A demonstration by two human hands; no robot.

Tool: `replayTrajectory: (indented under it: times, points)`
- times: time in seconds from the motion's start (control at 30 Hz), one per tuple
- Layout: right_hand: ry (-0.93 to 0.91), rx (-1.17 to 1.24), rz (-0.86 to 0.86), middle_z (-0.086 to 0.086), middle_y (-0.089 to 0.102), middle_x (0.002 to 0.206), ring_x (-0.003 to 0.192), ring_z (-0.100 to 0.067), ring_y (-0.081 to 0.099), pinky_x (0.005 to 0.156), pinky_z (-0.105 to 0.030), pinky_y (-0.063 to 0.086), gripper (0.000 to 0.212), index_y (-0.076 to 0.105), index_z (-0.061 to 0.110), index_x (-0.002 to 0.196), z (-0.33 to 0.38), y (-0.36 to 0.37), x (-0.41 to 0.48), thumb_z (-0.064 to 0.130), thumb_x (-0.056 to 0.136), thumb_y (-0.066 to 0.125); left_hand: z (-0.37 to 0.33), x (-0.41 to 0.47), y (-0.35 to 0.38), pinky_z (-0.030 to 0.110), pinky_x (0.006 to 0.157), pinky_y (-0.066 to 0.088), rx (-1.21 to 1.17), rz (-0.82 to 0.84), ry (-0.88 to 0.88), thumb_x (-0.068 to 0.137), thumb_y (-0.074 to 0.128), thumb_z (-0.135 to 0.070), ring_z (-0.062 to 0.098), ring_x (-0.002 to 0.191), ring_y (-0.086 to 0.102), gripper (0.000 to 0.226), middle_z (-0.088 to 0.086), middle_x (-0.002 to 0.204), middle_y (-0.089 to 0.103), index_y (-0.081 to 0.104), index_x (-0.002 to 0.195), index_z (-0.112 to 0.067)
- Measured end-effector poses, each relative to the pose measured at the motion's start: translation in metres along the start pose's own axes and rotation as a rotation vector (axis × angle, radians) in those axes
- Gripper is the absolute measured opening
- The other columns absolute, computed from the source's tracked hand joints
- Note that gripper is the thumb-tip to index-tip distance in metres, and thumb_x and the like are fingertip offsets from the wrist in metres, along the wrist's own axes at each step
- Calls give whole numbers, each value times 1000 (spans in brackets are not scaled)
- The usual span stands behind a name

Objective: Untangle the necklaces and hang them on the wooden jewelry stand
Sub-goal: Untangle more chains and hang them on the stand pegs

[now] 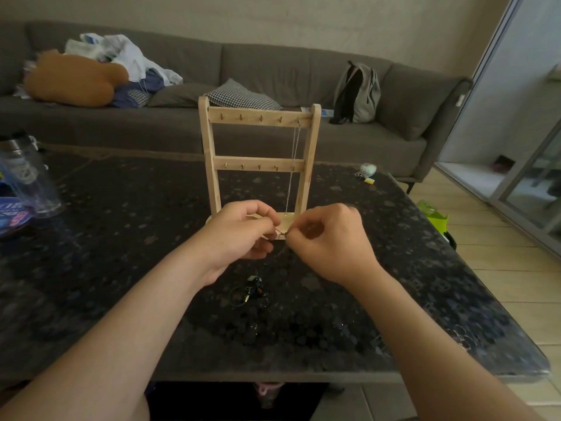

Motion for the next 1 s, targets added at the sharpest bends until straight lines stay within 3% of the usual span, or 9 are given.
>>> replayTrajectory:
  times: [0.13,0.3,0.4,0.5,0.63,0.73,0.8,0.9,1.0]
  points:
    - [-44,-67,33,13,74,77,76,-6,70,87,-24,58,9,84,22,91,1,5,-1,26,92,76,0,-1,-1,44,89,68,60,-53,14,100,71,-13,21,87,76,17,5,106,79,85,94,-21]
    - [-47,5,-9,13,73,73,75,-8,70,86,-39,63,11,81,23,87,4,4,-1,30,89,73,-3,-6,-3,37,82,68,114,-84,63,95,80,-27,13,75,74,10,1,92,80,87,90,-24]
    - [-65,21,-29,13,71,68,67,-6,70,83,-30,61,15,78,21,80,7,3,-3,36,82,73,-4,-7,-2,37,83,68,107,-59,40,92,83,-28,11,71,75,8,0,88,81,87,87,-23]
    - [-92,14,-61,13,70,68,69,-4,70,67,-13,54,6,77,19,82,5,4,-2,24,85,79,-2,-7,-3,39,85,68,79,-34,8,91,84,-17,14,81,81,6,0,92,82,86,90,-23]
    - [-86,70,-88,15,71,78,78,-2,69,68,-14,55,2,78,20,87,3,5,-1,21,88,76,1,-6,-6,45,87,68,-16,-42,-18,92,84,-7,20,87,82,16,6,96,84,81,103,-18]
    - [-24,153,-90,14,74,78,78,-4,72,69,-20,59,5,80,22,86,3,4,1,20,88,76,0,-4,-8,43,81,69,-11,-50,-13,95,77,-5,17,76,74,20,13,102,80,82,103,-22]
    - [56,265,-50,7,76,75,71,-7,73,66,-24,61,9,80,21,87,4,2,2,19,92,73,-3,-6,-6,41,79,69,-9,-21,-16,99,69,-8,13,69,65,23,14,100,76,83,103,-26]
    - [239,421,124,0,72,69,58,-7,60,57,-22,47,20,75,14,93,5,6,1,23,102,59,-7,-9,-2,40,82,67,-23,5,-24,101,61,-9,13,71,59,31,7,96,70,85,103,-28]
    - [365,543,295,1,52,67,66,-18,49,68,-35,41,28,64,8,97,2,15,1,26,107,46,-7,-9,-1,42,88,64,-14,-1,-18,102,57,-11,15,80,58,31,8,106,69,86,104,-24]
Point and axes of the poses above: each hand's wrist, its own x-axis towards the middle knuckle, its own y-axis out of the palm, z = x × y, the point moved 3 cm from there along x, towards the middle knuckle
